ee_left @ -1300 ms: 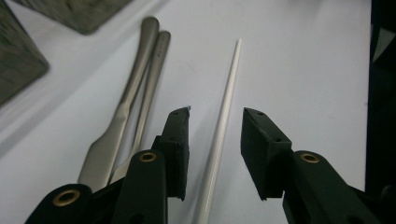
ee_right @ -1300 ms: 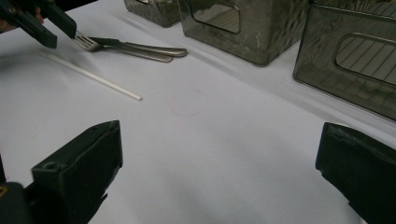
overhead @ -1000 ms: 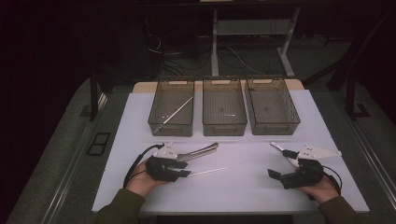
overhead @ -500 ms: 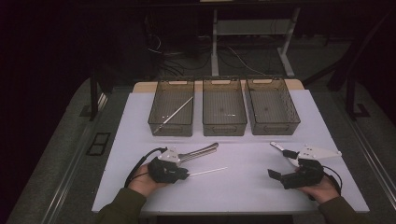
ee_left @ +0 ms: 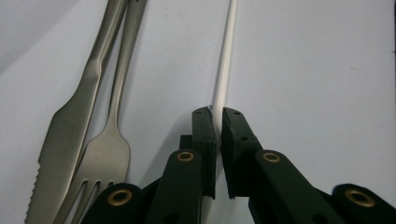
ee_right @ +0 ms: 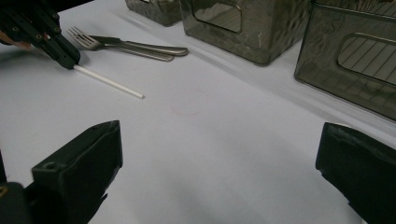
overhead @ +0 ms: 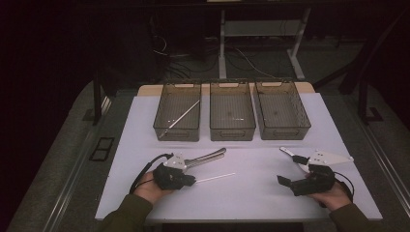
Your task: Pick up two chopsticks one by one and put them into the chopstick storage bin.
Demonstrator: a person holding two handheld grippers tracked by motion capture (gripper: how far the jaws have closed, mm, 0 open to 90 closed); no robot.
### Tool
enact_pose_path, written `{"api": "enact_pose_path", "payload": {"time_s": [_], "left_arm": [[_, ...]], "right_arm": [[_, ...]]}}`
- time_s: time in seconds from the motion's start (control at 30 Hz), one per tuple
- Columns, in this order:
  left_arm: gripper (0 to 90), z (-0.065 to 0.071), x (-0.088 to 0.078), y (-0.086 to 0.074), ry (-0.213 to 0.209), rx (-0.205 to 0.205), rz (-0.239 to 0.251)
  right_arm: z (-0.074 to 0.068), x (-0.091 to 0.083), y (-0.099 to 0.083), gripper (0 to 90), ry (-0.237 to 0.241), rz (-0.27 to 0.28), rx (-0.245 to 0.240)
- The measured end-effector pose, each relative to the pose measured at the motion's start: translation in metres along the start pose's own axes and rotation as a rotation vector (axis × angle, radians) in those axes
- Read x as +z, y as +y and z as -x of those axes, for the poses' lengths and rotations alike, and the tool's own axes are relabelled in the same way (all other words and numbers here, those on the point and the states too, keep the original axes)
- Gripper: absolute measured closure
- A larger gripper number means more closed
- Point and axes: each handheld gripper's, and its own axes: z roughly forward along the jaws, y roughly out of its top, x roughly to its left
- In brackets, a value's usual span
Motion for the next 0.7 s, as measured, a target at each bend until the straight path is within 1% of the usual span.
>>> {"api": "enact_pose_path", "payload": {"time_s": [0.03,0.07,0.1,0.13,0.17,0.2,0.23,0.3,0.33,0.37,0.47,0.5,0.6,0.63,0.7], "left_arm": [[84.0,0.0008,0.0003,0.0,-0.001,0.002,0.003],[84.1,0.0005,0.0,0.0006,0.005,0.025,-0.003],[84.3,0.0024,0.0006,0.0005,0.009,0.005,-0.002],[84.7,0.0007,0.0004,0.0011,0.007,0.015,-0.006],[84.7,0.0019,0.0006,0.0004,0.004,-0.011,0.0],[84.7,0.0014,0.0003,0.0003,0.007,-0.012,0.001],[84.7,0.0009,0.0003,0.0001,0.002,-0.021,0.003],[84.7,-0.0004,-0.0004,0.0004,0.009,-0.007,0.009],[84.6,0.0004,-0.0011,0.0003,0.003,-0.031,0.017],[84.6,0.0002,-0.002,0.0005,0.006,-0.031,0.02],[84.7,-0.0006,-0.0037,0.0007,0.008,-0.05,0.029],[84.7,-0.0013,-0.0041,0.0012,0.013,-0.048,0.032],[84.6,-0.0016,-0.0063,0.003,0.014,-0.071,0.047],[84.6,-0.0004,-0.0072,0.0036,0.015,-0.087,0.05],[84.7,-0.0001,-0.0085,0.0053,0.019,-0.088,0.055]], "right_arm": [[0.0,0.0,0.0,0.6,0.0,0.0,0.0],[0.0001,0.0,0.0,0.6,0.0,0.0,0.0],[0.0,0.0,0.0,0.6,0.001,0.0,0.0],[0.0002,0.0002,0.0,0.6,-0.001,0.003,-0.006],[0.0002,0.0002,0.0,0.6,-0.001,0.003,-0.006],[0.0002,0.0002,0.0,0.6,0.0,0.003,-0.006],[0.0,-0.0001,0.0,0.6,0.001,0.002,-0.002],[0.0,-0.0001,0.0,0.6,0.002,0.001,-0.002],[0.0,-0.0001,0.0001,0.6,0.001,0.001,-0.002],[0.0,-0.0001,0.0001,0.6,0.001,0.001,-0.002],[0.0001,0.0002,0.0001,0.6,0.0,0.003,-0.005],[0.0001,0.0003,0.0001,0.6,0.0,0.003,-0.005],[-0.0002,0.0007,0.0001,0.6,0.0,0.003,-0.007],[-0.0004,0.0008,0.0001,0.6,0.0,0.001,-0.005],[-0.0015,0.0017,-0.0004,0.6,0.0,0.001,-0.003]]}}
